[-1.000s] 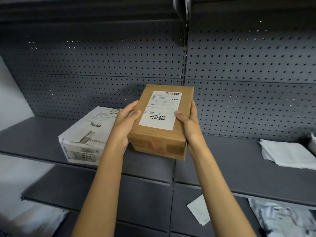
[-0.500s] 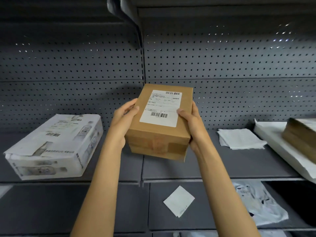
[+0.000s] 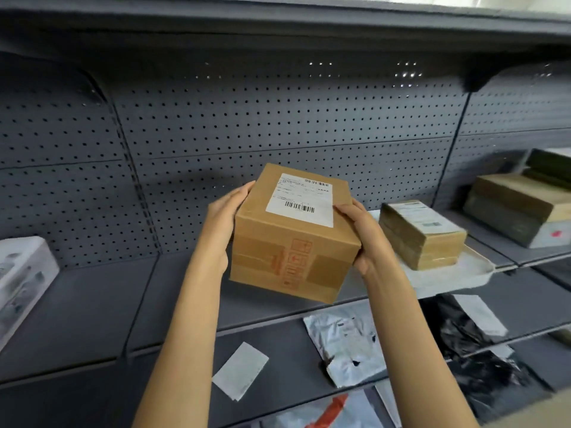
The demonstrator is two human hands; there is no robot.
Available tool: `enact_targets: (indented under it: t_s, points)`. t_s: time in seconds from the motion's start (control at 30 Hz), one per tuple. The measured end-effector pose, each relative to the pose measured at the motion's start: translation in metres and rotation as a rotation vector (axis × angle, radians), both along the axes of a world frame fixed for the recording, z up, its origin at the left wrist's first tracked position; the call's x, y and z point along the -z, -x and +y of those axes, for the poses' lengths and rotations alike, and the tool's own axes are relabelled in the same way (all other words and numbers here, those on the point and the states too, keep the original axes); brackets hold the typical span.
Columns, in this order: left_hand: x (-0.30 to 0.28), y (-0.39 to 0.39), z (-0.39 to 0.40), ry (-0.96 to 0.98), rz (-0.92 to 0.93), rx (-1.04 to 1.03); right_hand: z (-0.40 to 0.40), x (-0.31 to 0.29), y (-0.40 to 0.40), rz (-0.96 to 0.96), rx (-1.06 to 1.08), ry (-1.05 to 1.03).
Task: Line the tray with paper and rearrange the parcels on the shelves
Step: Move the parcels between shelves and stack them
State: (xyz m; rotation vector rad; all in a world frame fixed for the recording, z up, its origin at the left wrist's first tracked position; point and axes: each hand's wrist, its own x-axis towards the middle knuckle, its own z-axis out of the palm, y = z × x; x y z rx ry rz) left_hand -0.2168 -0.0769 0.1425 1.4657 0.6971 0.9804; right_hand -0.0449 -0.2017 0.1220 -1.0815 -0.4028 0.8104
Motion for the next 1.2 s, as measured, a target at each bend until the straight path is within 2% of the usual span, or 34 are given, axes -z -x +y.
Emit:
enact_targets:
  t_s: [0.27, 0.5, 0.63, 0.8, 1.2]
  points:
    - [-0.012, -0.165, -0.113, 0.101, -0.165, 0.184, -0.145, -0.032, -0.130, 0.008, 0.244, -0.127]
    - [-0.019, -0.294, -0.203, 0.084, -0.163, 0.329, -0.259, -0.040, -0.221, -0.066, 0.423, -0.178]
    - [-0.015, -0.363, -0.254, 0.089, -0.153, 0.436, -0.318, -0.036, -0.264, -0.055, 0.603, -0.151]
    - [-0.017, -0.447, -0.307, 0.136, -0.199, 0.560, -0.371, -0.035, -0.325, -0.127, 0.764, -0.075]
    - [-0.022, -0.662, -0.412, 0.171, -0.309, 0.683, -0.472, -0.044, -0.508, -0.239, 1.074, -0.028]
